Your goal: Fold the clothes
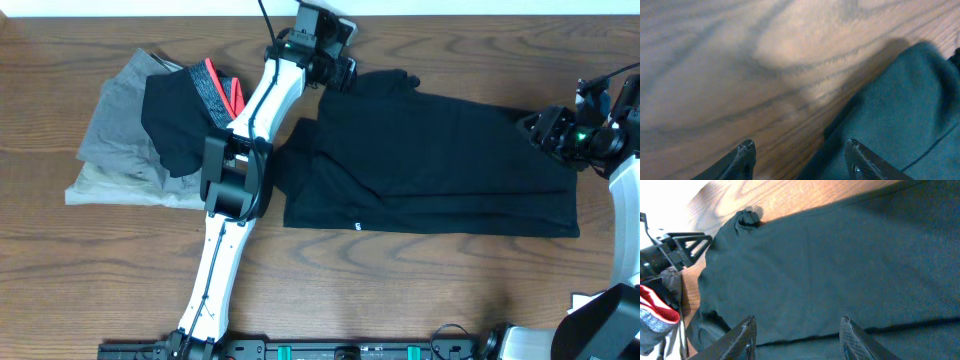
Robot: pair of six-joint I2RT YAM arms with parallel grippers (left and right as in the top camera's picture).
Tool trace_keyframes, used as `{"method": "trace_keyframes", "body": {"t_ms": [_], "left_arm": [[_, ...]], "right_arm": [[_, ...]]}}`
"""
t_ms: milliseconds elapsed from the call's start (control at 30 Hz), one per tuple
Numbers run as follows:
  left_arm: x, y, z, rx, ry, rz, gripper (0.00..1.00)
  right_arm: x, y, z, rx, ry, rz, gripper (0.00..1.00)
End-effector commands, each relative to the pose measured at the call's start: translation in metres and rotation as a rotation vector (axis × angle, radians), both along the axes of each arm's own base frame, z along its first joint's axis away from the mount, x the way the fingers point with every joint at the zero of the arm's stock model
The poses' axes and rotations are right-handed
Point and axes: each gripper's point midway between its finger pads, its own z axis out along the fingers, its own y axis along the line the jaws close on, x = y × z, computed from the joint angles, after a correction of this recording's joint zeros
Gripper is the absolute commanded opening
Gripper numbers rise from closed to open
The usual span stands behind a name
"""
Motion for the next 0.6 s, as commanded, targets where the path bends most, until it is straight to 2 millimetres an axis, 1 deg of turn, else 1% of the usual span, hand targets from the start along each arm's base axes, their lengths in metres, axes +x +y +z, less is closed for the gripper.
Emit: {"method": "trace_keyframes", "body": {"t_ms": [0,100,133,167,200,233,267,300,367,433,567], "left_arm": [[-0.004,-0.017,-0.001,-0.012,-0.007,-0.041,0.57],[-0.013,-0.026,-0.007,0.0,0.009,-0.065,0.51],[-0.015,-0.028,-0.008,0.006,0.011,-0.078,0.48],[-0.017,-0.03,-0.008,0.009,0.011,-0.083,0.43],[-0.017,-0.031,-0.008,0.008,0.01,-0.086,0.36],[-0.017,-0.031,-0.008,0.008,0.01,-0.086,0.27],[-0.018,-0.031,-0.006,0.008,0.012,-0.085,0.09],[-0.019,-0.031,-0.005,0.01,0.016,-0.085,0.06],[-0.021,-0.028,0.003,0.014,0.022,-0.082,0.06],[-0.021,-0.025,0.017,0.018,0.01,-0.074,0.06],[-0.02,-0.014,0.054,0.056,-0.035,-0.041,0.06]], "right_arm": [[0.004,0.004,0.007,-0.017,-0.02,0.028,0.51],[0.004,0.004,0.007,-0.017,-0.02,0.028,0.51],[0.004,0.004,0.007,-0.017,-0.02,0.028,0.51],[0.004,0.004,0.006,-0.017,-0.017,0.027,0.51],[0.003,0.004,0.006,-0.018,-0.015,0.026,0.5],[0.003,0.003,0.006,-0.022,-0.012,0.023,0.5],[0.002,0.001,0.004,-0.032,-0.007,0.016,0.5],[0.002,-0.002,0.003,-0.045,-0.002,0.008,0.5],[0.002,-0.007,0.002,-0.071,0.007,-0.007,0.51],[0.002,-0.013,0.0,-0.101,0.013,-0.024,0.52],[0.001,-0.019,-0.002,-0.133,0.025,-0.043,0.53]]}}
